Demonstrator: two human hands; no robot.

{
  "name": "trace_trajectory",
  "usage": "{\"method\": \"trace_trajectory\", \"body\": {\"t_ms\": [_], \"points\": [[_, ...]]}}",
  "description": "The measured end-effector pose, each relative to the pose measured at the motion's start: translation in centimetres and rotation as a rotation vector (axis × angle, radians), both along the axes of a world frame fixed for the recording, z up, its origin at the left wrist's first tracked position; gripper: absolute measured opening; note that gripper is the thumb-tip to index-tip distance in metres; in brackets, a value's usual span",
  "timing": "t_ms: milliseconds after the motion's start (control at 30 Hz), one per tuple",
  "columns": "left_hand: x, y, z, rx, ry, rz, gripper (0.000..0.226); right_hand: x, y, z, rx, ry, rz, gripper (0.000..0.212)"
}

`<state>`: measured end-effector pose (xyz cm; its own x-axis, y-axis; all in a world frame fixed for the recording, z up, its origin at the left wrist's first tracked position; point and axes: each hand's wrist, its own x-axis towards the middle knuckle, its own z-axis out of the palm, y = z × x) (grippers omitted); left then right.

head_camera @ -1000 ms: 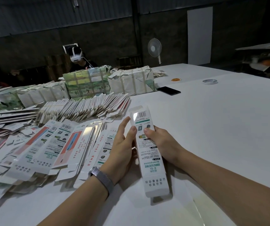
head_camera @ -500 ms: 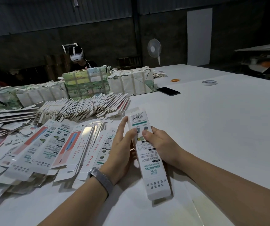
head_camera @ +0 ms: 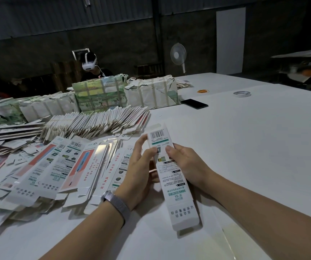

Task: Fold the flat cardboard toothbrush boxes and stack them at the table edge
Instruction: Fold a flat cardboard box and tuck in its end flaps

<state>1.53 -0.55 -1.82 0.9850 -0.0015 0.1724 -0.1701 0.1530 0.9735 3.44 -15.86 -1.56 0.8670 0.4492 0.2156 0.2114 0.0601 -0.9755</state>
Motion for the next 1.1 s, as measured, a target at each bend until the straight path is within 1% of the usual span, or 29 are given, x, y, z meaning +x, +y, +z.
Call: {"method": "trace_trajectory", "body": {"t_ms": [100, 167, 200, 300, 533, 733, 800, 900, 1000, 1100], "points": [[-0.04, -0.08, -0.03, 0.002, 0.004, -0.03, 0.032, 0.4, -0.07, -0.11, -0.015, -0.045, -0.147, 0.031], [-0.18, -0.14, 0.04, -0.007, 0.008, -0.053, 0.03, 0.72, -0.28, -0.19, -0.021, -0.061, -0.24, 0.04], [-0.27, -0.15, 0.11, -0.006, 0.007, -0.06, 0.029, 0.79, -0.38, -0.26, -0.006, -0.068, -0.242, 0.04], [-0.32, -0.17, 0.29, -0.011, 0.013, -0.074, 0.029, 0.75, -0.52, -0.4, 0.053, -0.062, -0.167, 0.03], [-0.44, -0.34, 0.28, -0.034, 0.0, -0.109, 0.034, 0.98, -0.41, -0.33, 0.098, -0.035, -0.183, 0.026], [-0.6, -0.25, 0.31, 0.018, 0.006, -0.139, 0.037, 0.91, -0.64, 0.19, 0.128, 0.029, -0.129, 0.022], [-0.61, -0.2, 0.24, 0.028, 0.002, -0.142, 0.033, 0.92, -0.67, 0.24, 0.141, 0.061, -0.138, 0.018], [-0.67, -0.23, 0.25, 0.038, -0.009, -0.158, 0.034, 0.96, -0.65, 0.19, 0.159, 0.083, -0.161, 0.01], [-0.72, -0.31, 0.44, 0.037, -0.017, -0.171, 0.037, 1.02, -0.59, 0.1, 0.187, 0.093, -0.165, 0.008], [-0.63, -0.27, 0.45, 0.064, -0.018, -0.193, 0.033, 1.07, -0.62, -0.04, 0.219, 0.09, -0.179, 0.007]]}}
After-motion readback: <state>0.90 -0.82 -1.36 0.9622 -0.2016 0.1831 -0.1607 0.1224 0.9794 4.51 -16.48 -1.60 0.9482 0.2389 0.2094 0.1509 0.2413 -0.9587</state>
